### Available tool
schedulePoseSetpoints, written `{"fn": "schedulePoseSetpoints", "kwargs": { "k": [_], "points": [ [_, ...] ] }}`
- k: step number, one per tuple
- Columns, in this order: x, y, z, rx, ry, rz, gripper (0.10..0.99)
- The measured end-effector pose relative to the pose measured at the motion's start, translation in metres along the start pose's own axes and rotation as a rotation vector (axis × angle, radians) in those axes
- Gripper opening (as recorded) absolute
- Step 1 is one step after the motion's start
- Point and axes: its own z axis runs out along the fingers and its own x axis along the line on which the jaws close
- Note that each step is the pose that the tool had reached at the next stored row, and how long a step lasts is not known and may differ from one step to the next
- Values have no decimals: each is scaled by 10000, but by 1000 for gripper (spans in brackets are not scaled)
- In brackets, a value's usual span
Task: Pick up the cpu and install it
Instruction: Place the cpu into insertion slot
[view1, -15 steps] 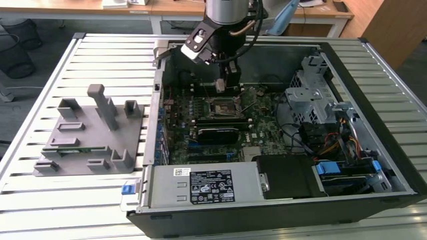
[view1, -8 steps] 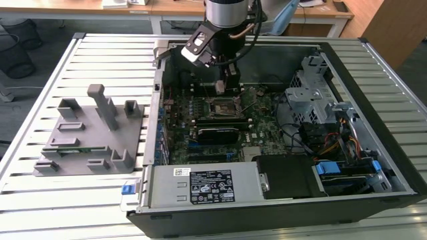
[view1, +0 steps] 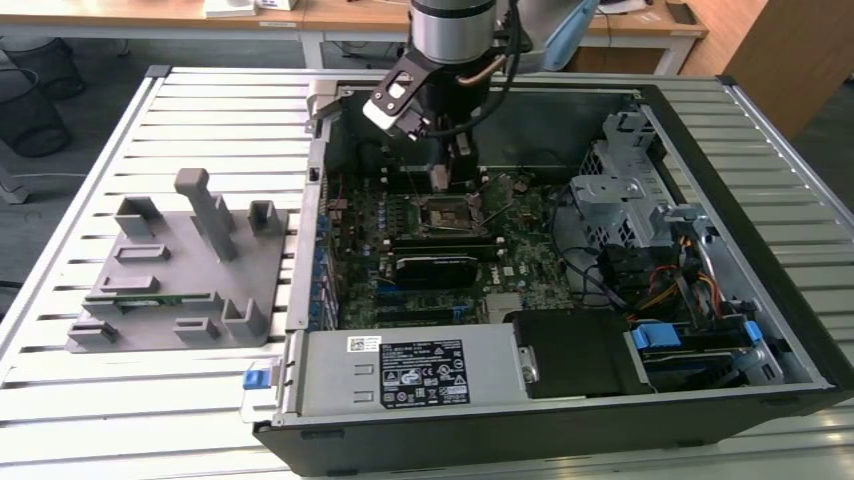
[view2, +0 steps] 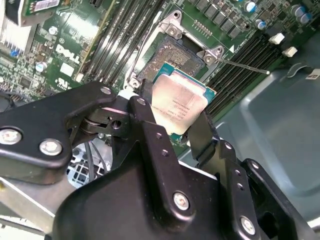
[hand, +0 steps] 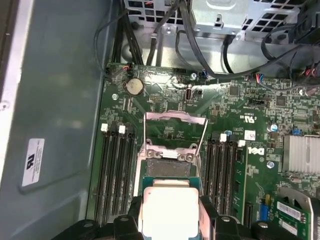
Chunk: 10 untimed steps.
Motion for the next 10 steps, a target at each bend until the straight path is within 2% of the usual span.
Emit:
{"fn": "schedulePoseSetpoints", "kwargs": {
  "k": [10],
  "points": [
    [-1, -4, 182, 9, -16, 175, 529]
  ]
}}
